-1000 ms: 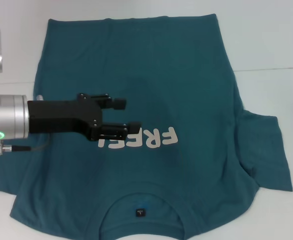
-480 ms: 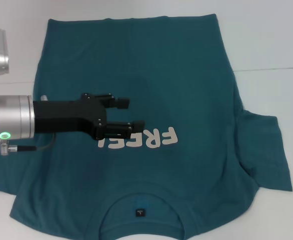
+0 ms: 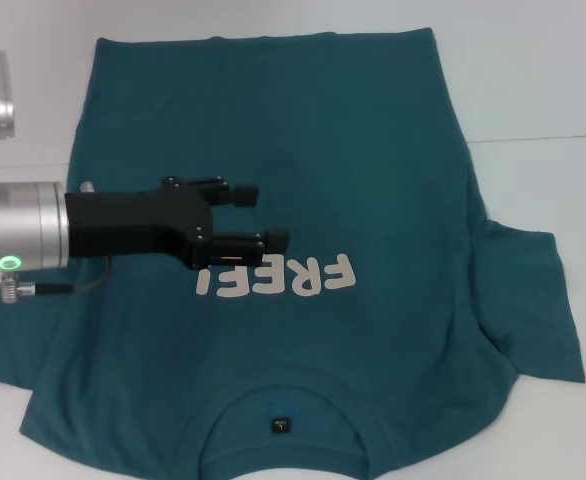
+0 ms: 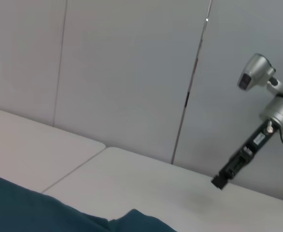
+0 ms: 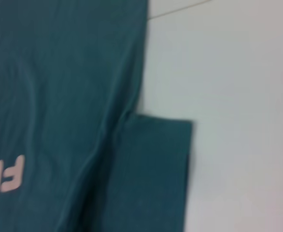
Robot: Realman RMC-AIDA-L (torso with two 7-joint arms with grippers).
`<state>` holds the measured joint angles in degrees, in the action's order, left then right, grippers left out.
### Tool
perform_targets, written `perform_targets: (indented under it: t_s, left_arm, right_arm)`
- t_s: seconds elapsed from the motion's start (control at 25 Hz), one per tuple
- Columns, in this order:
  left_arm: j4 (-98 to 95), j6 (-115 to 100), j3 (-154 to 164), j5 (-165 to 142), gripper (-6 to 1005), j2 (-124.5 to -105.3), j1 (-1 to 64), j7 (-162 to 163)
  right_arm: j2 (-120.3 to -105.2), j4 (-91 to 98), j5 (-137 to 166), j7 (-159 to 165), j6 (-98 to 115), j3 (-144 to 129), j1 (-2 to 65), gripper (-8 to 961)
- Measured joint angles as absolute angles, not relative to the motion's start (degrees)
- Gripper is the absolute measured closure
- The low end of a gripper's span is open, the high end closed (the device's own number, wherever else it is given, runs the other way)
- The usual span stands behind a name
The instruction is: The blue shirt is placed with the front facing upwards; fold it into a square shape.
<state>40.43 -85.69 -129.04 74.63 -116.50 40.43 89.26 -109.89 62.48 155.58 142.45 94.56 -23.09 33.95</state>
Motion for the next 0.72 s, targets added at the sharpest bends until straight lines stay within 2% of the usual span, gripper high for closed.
perform_targets:
  t_s: [0.24,0.72]
  left_arm:
    - [40.4,-85.6,-129.6,74.6,156,-116.56,40.4,89.2]
    - [40.3,-86.1,-129.5,74.6,156,-116.53,40.6,89.6]
  right_arm:
    - [-110.15,59.2,155.2,142.8,94.0,-23.1,35.1,29]
    - [-109.7,51.6,154.8,142.0,90.0,-24.4,35.9,29]
